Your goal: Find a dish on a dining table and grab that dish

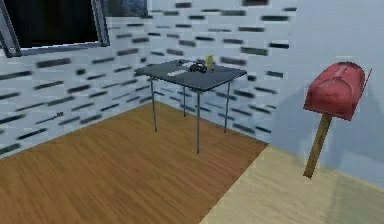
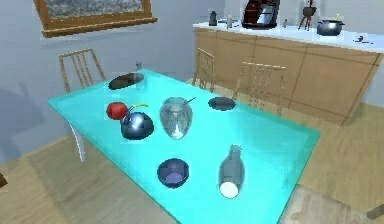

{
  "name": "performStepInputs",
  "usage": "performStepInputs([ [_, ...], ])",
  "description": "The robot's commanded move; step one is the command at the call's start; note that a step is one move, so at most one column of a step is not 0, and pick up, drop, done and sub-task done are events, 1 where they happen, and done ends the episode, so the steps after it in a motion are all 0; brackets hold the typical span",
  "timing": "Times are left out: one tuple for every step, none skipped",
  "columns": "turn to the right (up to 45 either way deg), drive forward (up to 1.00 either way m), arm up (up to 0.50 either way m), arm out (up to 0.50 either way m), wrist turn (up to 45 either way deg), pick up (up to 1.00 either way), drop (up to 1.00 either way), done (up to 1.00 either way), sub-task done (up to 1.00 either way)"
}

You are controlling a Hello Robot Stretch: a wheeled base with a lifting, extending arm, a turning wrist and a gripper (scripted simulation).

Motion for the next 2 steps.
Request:
performStepInputs([
  [0.0,0.00,0.50,0.00,0.0,0.00,0.00,0.00,0.00],
  [0.0,0.00,0.34,0.00,0.0,0.00,0.00,0.00,0.00],
])
